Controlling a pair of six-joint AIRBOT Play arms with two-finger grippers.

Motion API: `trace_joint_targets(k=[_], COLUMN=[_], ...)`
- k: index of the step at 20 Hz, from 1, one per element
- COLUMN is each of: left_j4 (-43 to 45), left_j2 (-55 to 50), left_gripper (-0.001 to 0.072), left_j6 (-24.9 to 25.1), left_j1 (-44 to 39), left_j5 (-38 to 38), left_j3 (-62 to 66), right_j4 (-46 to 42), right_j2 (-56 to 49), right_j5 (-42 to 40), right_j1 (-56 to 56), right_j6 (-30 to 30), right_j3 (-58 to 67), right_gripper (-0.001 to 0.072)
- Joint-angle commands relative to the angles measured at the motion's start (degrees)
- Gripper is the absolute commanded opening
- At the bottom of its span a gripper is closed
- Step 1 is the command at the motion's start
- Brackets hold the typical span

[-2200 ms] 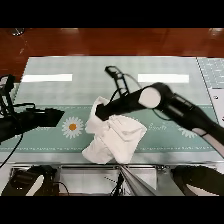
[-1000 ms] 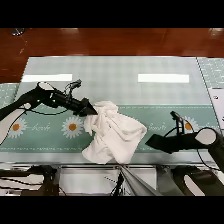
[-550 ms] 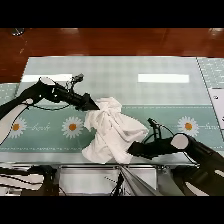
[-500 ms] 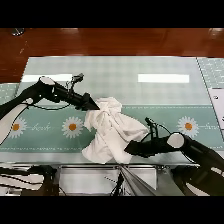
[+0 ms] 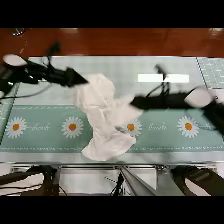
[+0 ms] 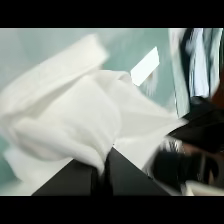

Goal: Fold the shirts.

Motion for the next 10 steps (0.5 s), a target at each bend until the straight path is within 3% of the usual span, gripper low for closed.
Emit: trace_joint_targets(k=[1, 6, 10], left_j4=[-0.63, 3.54, 11.67], left_j2=[8.22, 17.2, 27.65], left_gripper=[0.0032, 0.0032, 0.0031], left_j6=[-3.13, -4.94, -6.12], left_j1=[1.92, 3.04, 3.45], left_j5=[10.88, 15.85, 15.26], left_j3=[14.45, 35.21, 39.6], right_j4=[-6.1, -6.84, -9.64], right_j2=[0.04, -0.26, 6.86], right_j5=[10.05, 21.31, 22.27], right_j1=[-12.79, -16.5, -16.5], right_j6=[0.22, -1.31, -3.19], right_j3=[29.68, 62.73, 67.36], right_gripper=[0.0025, 0.0025, 0.0026])
